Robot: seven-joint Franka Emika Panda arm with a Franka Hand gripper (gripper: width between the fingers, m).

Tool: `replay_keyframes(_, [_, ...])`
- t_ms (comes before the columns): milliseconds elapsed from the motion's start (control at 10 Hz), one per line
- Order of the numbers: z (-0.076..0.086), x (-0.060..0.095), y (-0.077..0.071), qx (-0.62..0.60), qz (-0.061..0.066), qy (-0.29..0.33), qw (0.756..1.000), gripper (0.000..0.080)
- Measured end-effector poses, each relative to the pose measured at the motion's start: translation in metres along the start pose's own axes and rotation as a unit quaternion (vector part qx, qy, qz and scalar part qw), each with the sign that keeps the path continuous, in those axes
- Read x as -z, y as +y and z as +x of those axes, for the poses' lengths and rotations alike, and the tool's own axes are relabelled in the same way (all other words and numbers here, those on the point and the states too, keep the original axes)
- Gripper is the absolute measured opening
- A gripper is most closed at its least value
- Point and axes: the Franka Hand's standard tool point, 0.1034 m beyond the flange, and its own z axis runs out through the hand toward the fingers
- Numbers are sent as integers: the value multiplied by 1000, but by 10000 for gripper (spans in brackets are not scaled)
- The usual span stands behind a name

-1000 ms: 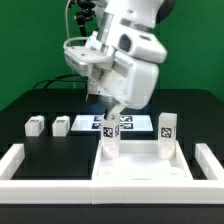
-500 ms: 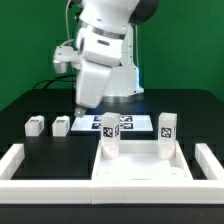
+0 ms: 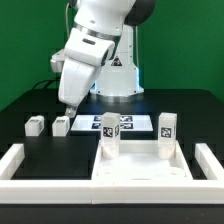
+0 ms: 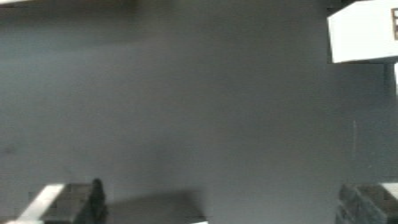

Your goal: Assemble square table

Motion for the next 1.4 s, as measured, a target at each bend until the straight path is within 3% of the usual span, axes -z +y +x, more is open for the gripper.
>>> replay_keyframes(100, [-9, -8, -6, -56, -4, 9, 998, 649])
replay_keyframes(300, [-30, -29, -31, -184, 22, 16, 982, 649])
replay_keyframes(500, [-42, -38, -42, -298, 46, 20, 953, 649])
replay_keyframes(600, [-45, -44, -46, -338, 67, 30, 938, 649])
replay_keyframes(1000, [-35, -42, -45, -464, 78, 31, 882, 649])
replay_keyframes(1200, [-50, -52, -58, -499, 124, 0, 857, 649])
replay_keyframes(1300, [-62, -49, -49, -508, 134, -6, 851, 649])
replay_keyframes(1400, [-63, -56, -54, -515, 145, -16, 845, 649])
